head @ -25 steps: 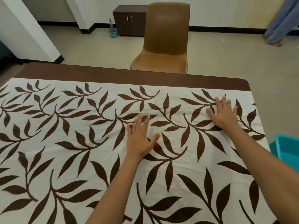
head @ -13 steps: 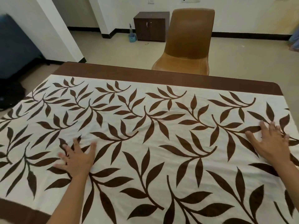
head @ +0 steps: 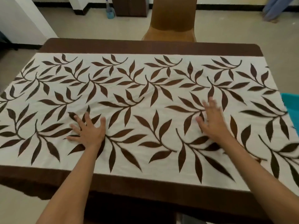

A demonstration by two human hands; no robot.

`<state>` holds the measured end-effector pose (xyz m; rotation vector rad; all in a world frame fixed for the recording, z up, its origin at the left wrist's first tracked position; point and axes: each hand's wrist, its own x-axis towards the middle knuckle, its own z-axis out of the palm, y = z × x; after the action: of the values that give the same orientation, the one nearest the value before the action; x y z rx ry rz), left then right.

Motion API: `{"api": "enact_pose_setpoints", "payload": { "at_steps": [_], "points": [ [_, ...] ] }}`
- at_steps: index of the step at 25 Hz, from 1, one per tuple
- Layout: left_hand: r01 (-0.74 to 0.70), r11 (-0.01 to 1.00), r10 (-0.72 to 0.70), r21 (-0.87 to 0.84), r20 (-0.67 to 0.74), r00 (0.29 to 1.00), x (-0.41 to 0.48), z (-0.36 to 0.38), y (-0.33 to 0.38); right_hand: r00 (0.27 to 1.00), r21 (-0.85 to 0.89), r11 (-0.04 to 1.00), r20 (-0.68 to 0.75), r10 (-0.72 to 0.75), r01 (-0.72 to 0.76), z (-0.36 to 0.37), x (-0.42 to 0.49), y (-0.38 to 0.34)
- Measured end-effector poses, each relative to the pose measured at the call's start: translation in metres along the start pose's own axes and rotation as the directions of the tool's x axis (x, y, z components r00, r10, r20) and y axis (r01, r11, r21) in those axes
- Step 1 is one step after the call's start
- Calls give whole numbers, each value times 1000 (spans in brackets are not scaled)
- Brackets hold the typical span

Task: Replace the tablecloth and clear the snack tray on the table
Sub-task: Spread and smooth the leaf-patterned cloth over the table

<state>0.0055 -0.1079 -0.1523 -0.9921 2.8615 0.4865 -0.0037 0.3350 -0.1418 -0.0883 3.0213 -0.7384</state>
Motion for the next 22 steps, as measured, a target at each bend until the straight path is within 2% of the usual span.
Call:
{"api": "enact_pose_setpoints", "payload": {
  "at_steps": [3,6,8,10,12,14,16,22],
  "points": [
    [-54,997,49,52,91,995,-22,-7,-29,973,-113,975,152,-172,190,46,-57,-62],
    [-95,992,83,84,137,987,-34,-16,-60,963,-230,951,222,-155,206,73,-88,-87],
    [-129,986,110,109,163,980,-40,-22,-80,981,-235,966,183,-59,103,71,-97,-91],
    [-195,974,170,111,198,965,-46,-26,-98,994,-231,970,67,86,-69,59,-105,-83],
    [-236,969,222,73,161,962,-45,-30,-113,968,-237,938,-55,246,-252,44,-117,-58],
    [-207,976,199,61,118,973,-34,-37,-125,931,-248,898,-72,358,-364,30,-133,-31],
    [-184,978,168,95,154,974,-21,-39,-134,912,-246,880,-52,408,-407,28,-146,-14],
    [-199,973,174,117,193,966,2,-34,-129,900,-235,869,-111,422,-436,37,-153,-21]
  ]
}}
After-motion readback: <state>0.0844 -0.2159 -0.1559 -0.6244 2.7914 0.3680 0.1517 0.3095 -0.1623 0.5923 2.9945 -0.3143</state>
